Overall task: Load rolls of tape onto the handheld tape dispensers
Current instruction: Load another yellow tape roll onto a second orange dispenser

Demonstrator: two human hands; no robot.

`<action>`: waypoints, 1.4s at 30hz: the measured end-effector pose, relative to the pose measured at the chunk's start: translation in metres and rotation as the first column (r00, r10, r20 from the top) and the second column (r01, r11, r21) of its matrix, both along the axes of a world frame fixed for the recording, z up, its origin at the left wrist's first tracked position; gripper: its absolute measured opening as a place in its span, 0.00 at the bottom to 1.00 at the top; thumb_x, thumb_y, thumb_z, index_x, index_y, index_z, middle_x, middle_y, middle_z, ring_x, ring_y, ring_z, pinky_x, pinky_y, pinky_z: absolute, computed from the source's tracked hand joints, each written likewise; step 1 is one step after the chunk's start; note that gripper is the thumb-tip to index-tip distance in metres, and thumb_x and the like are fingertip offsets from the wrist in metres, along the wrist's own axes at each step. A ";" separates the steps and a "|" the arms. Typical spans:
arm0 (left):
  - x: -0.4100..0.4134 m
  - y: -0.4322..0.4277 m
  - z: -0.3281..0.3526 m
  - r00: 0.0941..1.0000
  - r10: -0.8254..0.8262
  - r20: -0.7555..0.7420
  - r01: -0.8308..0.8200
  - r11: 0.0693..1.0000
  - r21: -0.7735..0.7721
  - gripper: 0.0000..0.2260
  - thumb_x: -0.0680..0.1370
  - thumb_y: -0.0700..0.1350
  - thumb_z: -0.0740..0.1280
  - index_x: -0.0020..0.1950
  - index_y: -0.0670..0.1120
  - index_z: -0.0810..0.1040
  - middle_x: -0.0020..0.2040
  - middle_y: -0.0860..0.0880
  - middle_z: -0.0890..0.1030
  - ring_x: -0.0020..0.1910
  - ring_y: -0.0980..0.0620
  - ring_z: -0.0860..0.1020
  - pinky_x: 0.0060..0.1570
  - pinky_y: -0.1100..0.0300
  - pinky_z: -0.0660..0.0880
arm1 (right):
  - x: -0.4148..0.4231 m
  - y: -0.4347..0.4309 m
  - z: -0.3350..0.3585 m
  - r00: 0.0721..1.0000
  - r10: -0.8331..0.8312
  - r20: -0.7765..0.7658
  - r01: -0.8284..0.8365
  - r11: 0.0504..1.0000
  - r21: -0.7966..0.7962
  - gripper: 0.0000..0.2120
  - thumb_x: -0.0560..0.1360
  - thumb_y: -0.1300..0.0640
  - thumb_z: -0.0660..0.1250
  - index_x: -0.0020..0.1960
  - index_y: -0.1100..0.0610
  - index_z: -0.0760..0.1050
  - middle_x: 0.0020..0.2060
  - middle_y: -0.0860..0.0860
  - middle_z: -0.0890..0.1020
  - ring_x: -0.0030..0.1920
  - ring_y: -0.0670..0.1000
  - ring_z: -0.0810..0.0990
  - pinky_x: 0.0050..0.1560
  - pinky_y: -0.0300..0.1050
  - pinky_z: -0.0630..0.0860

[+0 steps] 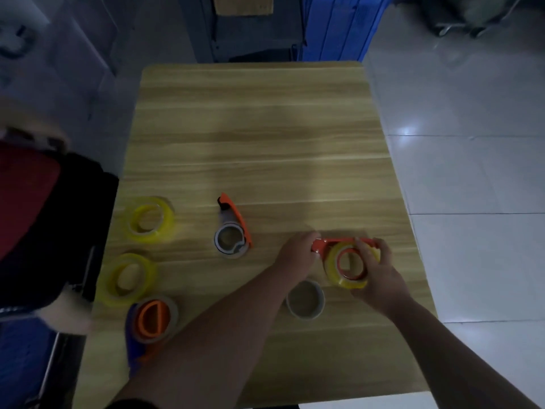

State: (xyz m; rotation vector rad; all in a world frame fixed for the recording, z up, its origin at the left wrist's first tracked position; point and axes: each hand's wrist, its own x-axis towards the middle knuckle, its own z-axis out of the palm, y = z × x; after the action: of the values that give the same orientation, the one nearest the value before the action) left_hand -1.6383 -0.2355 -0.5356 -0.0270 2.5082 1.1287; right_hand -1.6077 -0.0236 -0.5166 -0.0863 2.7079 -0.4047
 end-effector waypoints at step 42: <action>0.186 -0.219 0.010 0.898 0.439 0.044 -0.398 0.849 -0.347 0.19 0.73 0.49 0.59 0.63 0.58 0.75 0.55 0.53 0.81 0.53 0.49 0.79 0.52 0.54 0.76 | 0.013 -0.195 -0.012 0.986 0.157 -0.056 -0.155 0.987 0.041 0.18 0.70 0.46 0.70 0.58 0.50 0.79 0.73 0.56 0.63 0.60 0.61 0.71 0.63 0.48 0.70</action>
State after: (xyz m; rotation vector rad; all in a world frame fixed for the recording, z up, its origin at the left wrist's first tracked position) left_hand -1.4526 -0.4544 -0.5253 -0.7499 2.6170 0.7994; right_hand -1.5949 -0.2189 -0.5290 -0.3029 2.7410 -0.3109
